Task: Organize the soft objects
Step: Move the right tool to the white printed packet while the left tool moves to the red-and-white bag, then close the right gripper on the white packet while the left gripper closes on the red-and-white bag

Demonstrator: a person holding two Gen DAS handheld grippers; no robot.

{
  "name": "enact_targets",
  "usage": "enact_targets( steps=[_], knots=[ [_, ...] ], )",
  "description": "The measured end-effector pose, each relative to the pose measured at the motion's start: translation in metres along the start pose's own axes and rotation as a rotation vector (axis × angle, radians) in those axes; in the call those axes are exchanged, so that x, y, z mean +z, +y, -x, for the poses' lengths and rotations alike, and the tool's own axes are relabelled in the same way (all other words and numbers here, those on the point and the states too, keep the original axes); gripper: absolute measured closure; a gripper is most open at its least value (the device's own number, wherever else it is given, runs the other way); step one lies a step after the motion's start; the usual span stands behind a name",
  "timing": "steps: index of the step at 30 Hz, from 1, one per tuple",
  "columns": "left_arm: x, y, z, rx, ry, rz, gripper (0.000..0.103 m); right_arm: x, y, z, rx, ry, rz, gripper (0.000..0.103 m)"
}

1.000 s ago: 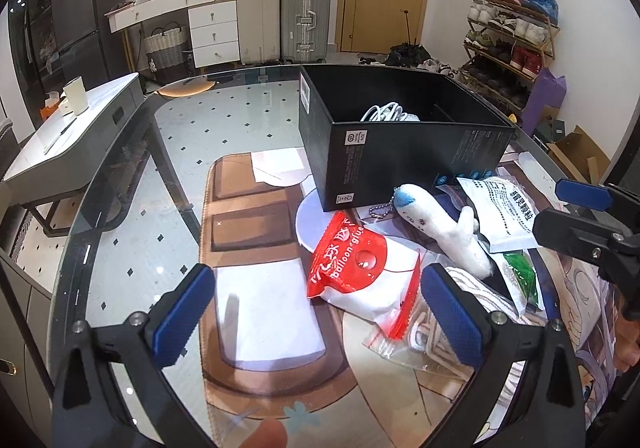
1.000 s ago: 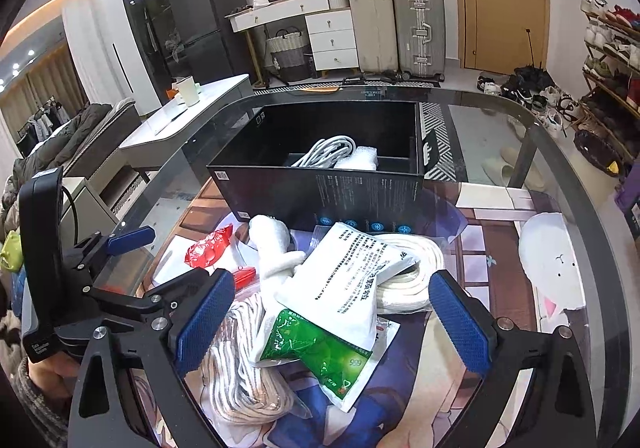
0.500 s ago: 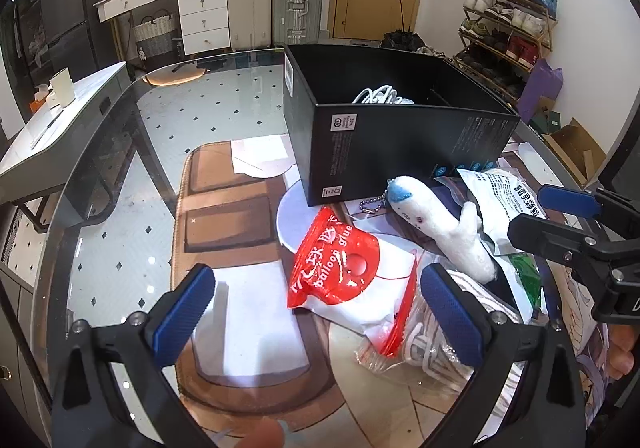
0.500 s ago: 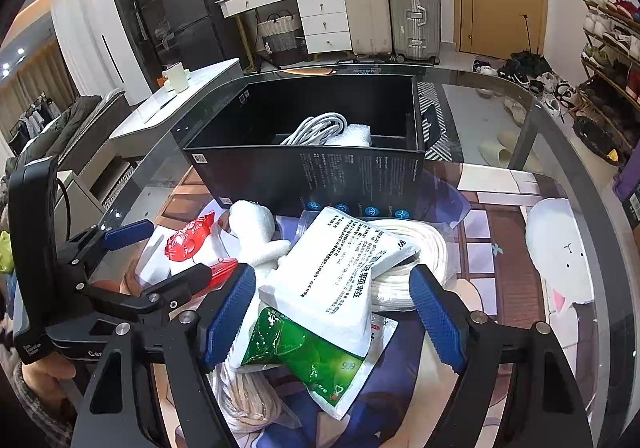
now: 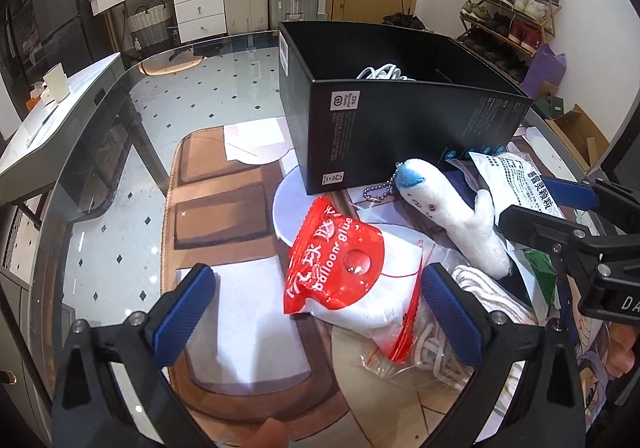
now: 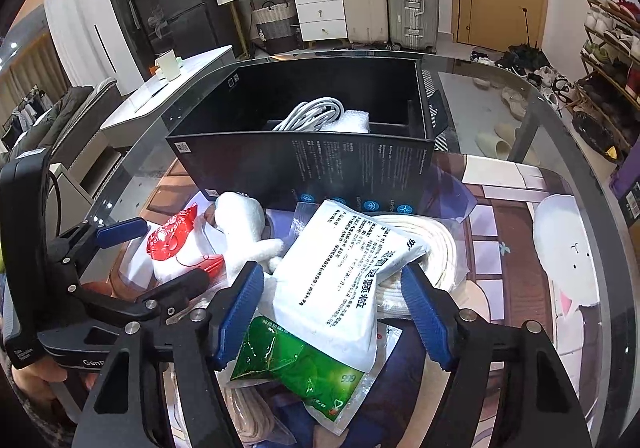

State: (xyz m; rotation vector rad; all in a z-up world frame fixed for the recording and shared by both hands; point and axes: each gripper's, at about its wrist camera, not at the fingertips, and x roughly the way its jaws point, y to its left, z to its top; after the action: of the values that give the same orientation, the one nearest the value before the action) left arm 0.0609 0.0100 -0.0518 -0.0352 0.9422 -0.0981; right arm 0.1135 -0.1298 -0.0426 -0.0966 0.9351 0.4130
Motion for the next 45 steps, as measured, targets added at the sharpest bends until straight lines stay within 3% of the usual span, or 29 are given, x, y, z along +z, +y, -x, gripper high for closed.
enact_targets(
  steps=[8,27,29,32,37,40,45],
  knots=[
    [-0.001,-0.006,-0.003,0.036,0.012,-0.023,0.0,0.0,-0.005,-0.006,-0.032,0.01,0.003,0.03],
    [-0.002,-0.006,-0.001,0.042,0.013,-0.023,0.0,-0.004,-0.007,-0.009,-0.115,0.011,0.01,0.029],
    [-0.002,-0.006,0.0,0.045,0.011,-0.022,0.001,-0.005,-0.005,-0.009,-0.122,0.01,0.021,0.033],
    [-0.002,-0.007,0.002,0.056,0.002,-0.02,0.008,-0.007,-0.005,-0.008,-0.136,0.011,0.034,0.045],
    [-0.004,-0.011,0.006,0.054,-0.014,-0.034,0.023,-0.011,-0.01,-0.005,-0.118,0.021,0.03,0.049],
    [-0.005,-0.015,0.008,0.044,-0.023,-0.047,0.035,-0.012,-0.012,-0.002,-0.113,0.02,0.021,0.058],
    [-0.006,-0.016,0.011,0.033,-0.031,-0.052,0.047,-0.014,-0.016,0.002,-0.097,0.03,0.017,0.062]
  ],
)
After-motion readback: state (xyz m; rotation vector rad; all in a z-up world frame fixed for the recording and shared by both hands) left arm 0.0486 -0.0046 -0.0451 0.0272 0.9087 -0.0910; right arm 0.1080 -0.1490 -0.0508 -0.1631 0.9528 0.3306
